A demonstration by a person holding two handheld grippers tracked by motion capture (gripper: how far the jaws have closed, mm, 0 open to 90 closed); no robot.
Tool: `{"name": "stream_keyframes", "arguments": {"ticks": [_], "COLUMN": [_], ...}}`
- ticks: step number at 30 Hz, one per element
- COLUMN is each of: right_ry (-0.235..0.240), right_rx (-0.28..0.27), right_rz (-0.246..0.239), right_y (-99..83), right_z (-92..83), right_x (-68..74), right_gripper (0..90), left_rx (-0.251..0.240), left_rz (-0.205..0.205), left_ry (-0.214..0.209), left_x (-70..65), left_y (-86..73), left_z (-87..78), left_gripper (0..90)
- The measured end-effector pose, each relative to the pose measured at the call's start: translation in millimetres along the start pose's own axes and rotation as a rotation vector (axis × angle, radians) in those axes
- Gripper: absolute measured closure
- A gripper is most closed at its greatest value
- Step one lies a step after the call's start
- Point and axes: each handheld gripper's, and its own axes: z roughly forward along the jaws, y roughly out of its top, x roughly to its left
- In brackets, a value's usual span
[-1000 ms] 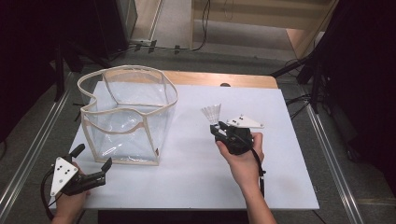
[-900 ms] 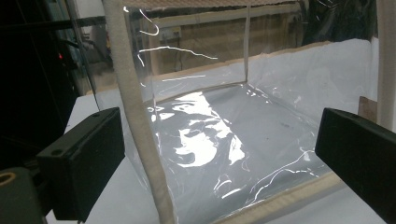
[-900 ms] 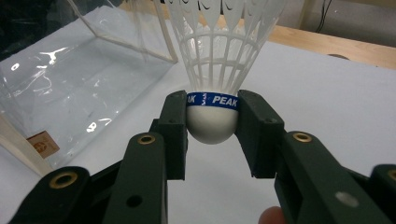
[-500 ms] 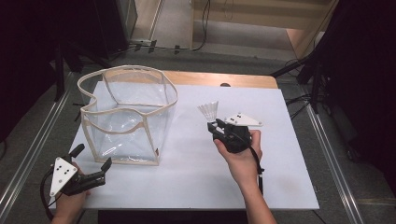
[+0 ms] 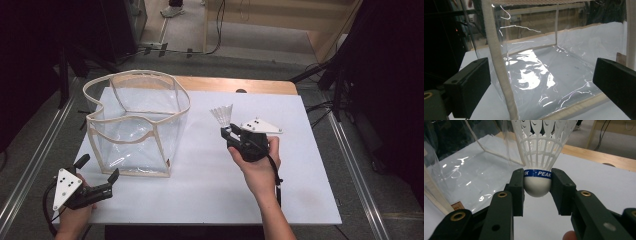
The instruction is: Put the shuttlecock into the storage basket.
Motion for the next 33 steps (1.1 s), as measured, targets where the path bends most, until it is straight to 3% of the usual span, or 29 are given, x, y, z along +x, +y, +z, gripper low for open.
{"name": "stream_keyframes", "arguments": {"ticks": [10, 33], "right_ry": [0.013, 0.022], "right_rx": [-0.012, -0.04], "right_rz": [0.006, -0.03], "right_y": [8.5, 27.1], "right_z": [0.9, -2.2], "right_x": [1.3, 5.7], "right_gripper": [62.4, 62.4], "left_rx": [0.004, 0.006], "left_rz": [0.006, 0.008], "left_ry": [0.004, 0.0], "left_x": [-0.5, -0.7], "left_y": [0.1, 0.1], "left_z": [0.1, 0.4], "left_gripper": [2.2, 2.2]}}
